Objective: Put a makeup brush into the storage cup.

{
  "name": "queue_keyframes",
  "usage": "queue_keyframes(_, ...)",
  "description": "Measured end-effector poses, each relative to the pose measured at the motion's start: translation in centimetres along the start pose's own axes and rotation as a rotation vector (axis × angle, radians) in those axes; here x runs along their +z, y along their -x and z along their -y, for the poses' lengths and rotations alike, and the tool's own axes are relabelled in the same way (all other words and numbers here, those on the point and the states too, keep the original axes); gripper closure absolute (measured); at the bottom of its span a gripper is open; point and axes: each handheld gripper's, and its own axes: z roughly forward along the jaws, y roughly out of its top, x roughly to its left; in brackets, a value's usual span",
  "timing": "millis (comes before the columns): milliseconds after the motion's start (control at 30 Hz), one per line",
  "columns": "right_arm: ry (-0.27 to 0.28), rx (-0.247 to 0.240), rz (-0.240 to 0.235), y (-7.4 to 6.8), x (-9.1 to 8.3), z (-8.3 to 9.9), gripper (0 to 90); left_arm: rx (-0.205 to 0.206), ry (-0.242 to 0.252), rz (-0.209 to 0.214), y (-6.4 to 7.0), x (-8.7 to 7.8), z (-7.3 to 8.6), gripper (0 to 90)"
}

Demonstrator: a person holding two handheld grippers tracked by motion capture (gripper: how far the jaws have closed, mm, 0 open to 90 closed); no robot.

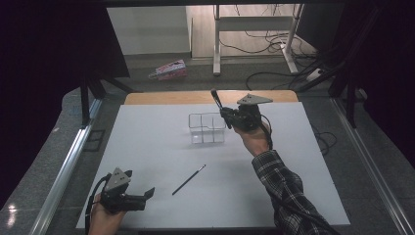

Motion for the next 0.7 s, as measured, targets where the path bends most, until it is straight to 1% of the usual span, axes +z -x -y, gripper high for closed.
queue_keyframes(167,0.009,0.005,0.009,0.0,0.4,-0.2,78.6,0.0,0.0,0.0,0.0,0.0,0.0,1.4)
queue_keyframes(200,0.014,0.004,0.004,0.0,0.5,-0.2,78.6,0.0,0.0,0.0,0.0,0.0,0.0,1.4)
queue_keyframes(433,0.024,0.003,0.013,-0.1,1.0,-0.5,78.7,0.0,0.0,0.001,0.0,0.0,0.0,1.4)
queue_keyframes(500,0.035,0.004,0.01,-0.1,1.3,-0.7,78.6,0.002,-0.004,0.001,0.0,0.0,0.0,1.4)
queue_keyframes(700,0.037,0.005,0.016,-0.1,1.8,-0.8,78.6,0.003,-0.005,0.002,0.0,0.0,0.0,1.4)
